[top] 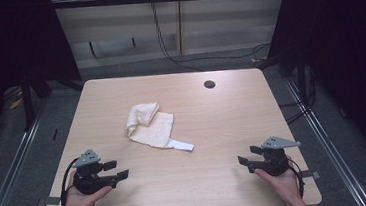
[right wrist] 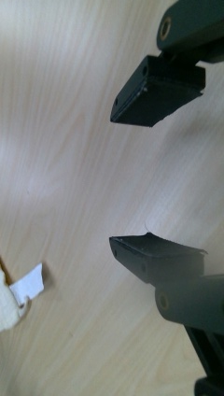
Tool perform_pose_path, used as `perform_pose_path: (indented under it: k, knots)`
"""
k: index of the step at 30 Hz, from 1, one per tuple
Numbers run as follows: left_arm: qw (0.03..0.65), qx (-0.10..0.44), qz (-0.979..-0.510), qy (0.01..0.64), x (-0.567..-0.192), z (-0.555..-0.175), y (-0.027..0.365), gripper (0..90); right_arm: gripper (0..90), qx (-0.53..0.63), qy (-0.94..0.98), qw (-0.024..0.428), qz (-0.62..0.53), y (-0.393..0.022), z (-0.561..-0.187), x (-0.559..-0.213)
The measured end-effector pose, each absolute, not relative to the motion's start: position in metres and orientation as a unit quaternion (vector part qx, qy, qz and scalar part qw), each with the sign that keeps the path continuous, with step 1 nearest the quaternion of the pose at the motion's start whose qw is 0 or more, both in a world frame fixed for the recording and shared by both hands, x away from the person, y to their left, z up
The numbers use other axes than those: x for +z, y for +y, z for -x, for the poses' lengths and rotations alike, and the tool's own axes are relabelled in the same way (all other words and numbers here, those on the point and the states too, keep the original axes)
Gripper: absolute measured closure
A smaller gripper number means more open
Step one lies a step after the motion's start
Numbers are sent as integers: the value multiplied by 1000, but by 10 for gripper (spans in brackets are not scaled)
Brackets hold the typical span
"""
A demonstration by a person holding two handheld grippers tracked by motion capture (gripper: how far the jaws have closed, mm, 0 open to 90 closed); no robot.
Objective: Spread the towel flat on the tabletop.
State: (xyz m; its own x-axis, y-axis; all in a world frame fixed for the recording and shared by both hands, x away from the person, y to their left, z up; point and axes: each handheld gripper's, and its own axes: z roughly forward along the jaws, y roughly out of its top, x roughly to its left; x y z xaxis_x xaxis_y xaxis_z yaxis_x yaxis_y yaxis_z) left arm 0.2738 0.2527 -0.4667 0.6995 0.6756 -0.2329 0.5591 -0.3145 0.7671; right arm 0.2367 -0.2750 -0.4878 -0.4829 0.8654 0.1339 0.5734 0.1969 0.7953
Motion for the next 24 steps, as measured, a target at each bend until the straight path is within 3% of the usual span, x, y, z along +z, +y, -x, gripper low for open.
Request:
perform_pose_path:
  k: [12, 14, 24]
  knots:
    - [431, 97, -819, 365, -462, -291, 241, 384, 338, 426, 767, 155, -454, -272, -238, -487]
    - [439, 94, -818, 359, -459, -293, 242, 449, 334, 426, 771, 154, -449, -270, -237, -486]
    - [452, 105, -819, 339, -443, -310, 240, 575, 320, 432, 781, 153, -424, -258, -230, -480]
